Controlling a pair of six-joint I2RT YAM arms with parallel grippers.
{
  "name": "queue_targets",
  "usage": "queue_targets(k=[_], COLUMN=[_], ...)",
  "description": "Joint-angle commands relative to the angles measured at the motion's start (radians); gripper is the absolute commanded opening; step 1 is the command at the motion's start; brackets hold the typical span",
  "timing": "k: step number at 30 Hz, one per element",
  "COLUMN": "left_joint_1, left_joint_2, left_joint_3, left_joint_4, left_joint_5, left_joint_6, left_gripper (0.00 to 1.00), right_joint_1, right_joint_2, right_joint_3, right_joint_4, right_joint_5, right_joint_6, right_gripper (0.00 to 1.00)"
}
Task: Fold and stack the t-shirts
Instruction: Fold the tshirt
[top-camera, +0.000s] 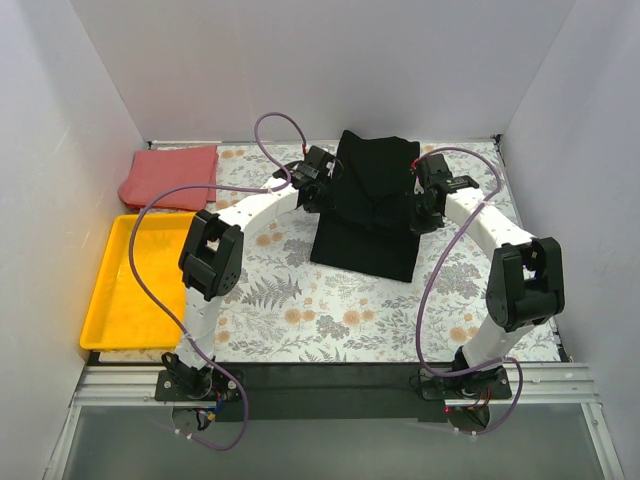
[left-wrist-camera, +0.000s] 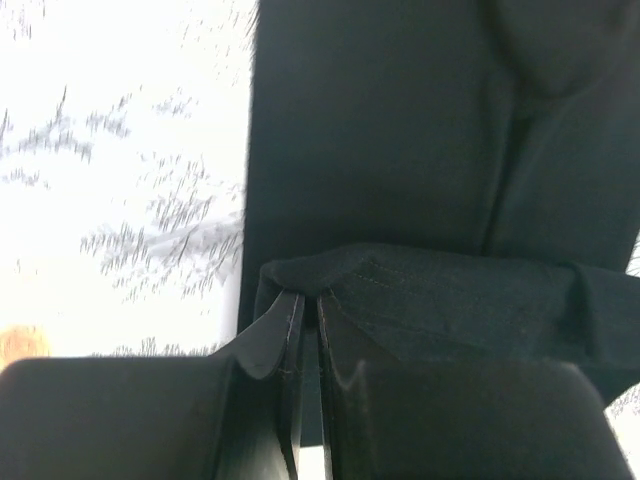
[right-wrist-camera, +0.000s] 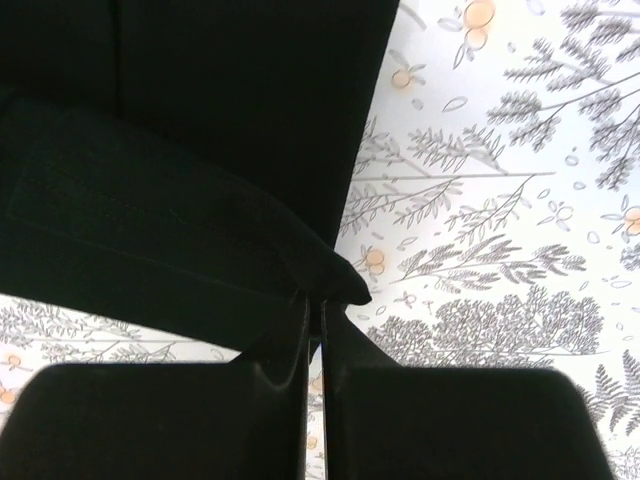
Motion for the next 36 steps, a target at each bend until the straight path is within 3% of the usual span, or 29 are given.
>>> queue_targets(k=[1,23,25,28,29,31,32,36], left_joint_1=[0.011,0.050,0.050,0.048,0.048,0.048,0.048,0.042], left_joint_2=[0.003,0.142,0.132,0.119,0.109,0.095,0.072,-0.023], left_joint_3=[0.027,-0.011,-0.019,-0.026,-0.028,-0.029,-0.040,-0.088], left_joint_4=[0.116,0.301,0.312,0.332,0.337,0.337,0.338,0.340], left_joint_5=[-0.049,-0.075,-0.075,-0.079,-0.079,-0.078,-0.079,-0.075], left_joint_6=[0.060,0.035,0.038,0.049,0.054,0.066,0.066,0.049], left_gripper=[0.00,0.00,0.09,0.20,0.28,0.35,0.43,0.57], right_joint_1=[-0.030,-0.076,-0.075,-0.075,-0.076,-0.072,-0.066,-0.044], right_joint_2=[0.000,0.129,0.139,0.139,0.136,0.117,0.091,0.020], right_joint_3=[0.047,-0.036,-0.040,-0.037,-0.034,-0.023,-0.028,-0.049], right_joint_4=[0.075,0.356,0.364,0.364,0.362,0.342,0.333,0.344], right_joint_5=[0.011,-0.046,-0.044,-0.043,-0.050,-0.047,-0.030,-0.004], right_joint_6=[-0.040,-0.075,-0.080,-0.085,-0.088,-0.088,-0.089,-0.089], right_gripper=[0.01,0.01,0.01,0.13,0.23,0.30,0.35,0.38])
